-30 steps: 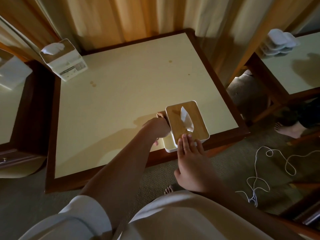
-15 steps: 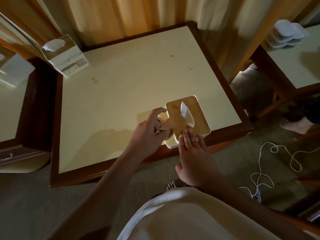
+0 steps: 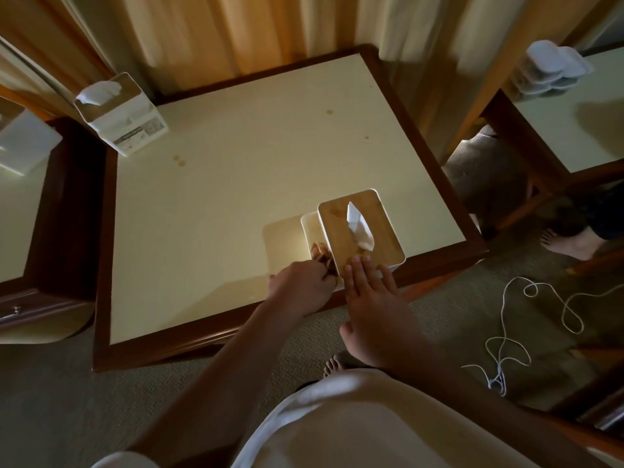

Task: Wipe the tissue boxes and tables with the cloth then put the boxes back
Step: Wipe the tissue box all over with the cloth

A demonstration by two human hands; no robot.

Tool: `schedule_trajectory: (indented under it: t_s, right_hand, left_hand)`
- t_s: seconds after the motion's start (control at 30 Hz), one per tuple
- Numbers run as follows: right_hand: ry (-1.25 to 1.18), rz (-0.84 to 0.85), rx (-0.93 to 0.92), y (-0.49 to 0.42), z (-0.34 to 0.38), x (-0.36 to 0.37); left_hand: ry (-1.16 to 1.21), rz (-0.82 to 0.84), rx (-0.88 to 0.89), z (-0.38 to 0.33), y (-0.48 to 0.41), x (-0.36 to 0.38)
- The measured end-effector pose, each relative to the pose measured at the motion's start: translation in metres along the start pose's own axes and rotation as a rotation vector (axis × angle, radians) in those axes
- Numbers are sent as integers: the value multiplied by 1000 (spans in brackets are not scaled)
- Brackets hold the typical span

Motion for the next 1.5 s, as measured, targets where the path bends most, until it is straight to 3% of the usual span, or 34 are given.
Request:
schedule_trajectory:
  t_s: [0.2, 0.27, 0.37, 0.47, 0.63, 0.83, 1.03, 1.17, 1.27, 1.5]
  right_hand:
    - [18, 23, 5, -1, 0, 2]
    - [17, 21, 6, -1, 0, 1]
    - [11, 11, 9, 0, 1, 1]
    - [25, 6, 27, -1, 3, 1]
    - [-2, -42, 17, -2, 4, -1]
    - [-6, -54, 6, -5, 0, 1]
    - [-39, -79, 15, -8, 0, 3]
    - [-153, -97, 32, -14, -6, 0]
    - [-204, -156, 12, -19, -12, -7]
    - [-264, -154, -61, -39, -16, -9]
  left_hand:
    - [-23, 572, -63, 2, -23, 36]
    - [-38, 664, -102, 1, -23, 35]
    - [-42, 674, -92, -9, -20, 22]
    - [30, 562, -122, -12, -21, 16]
    - [-53, 387, -130, -11, -23, 15]
    - [74, 664, -137, -2, -11, 27]
    - [298, 405, -45, -8, -12, -2]
    - [502, -34, -21, 4, 5, -33]
    - [516, -337, 2, 19, 19, -49]
    - [629, -531, 58, 39, 48, -50]
Point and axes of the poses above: each hand's wrist, its own y-axis away from the middle knuckle, its own x-axis out of the palm, z = x × y, the point moved 8 cm from there along -y, towards the middle knuckle, and after that the axes turned 14 degrees about x, right-handed, at the moved point
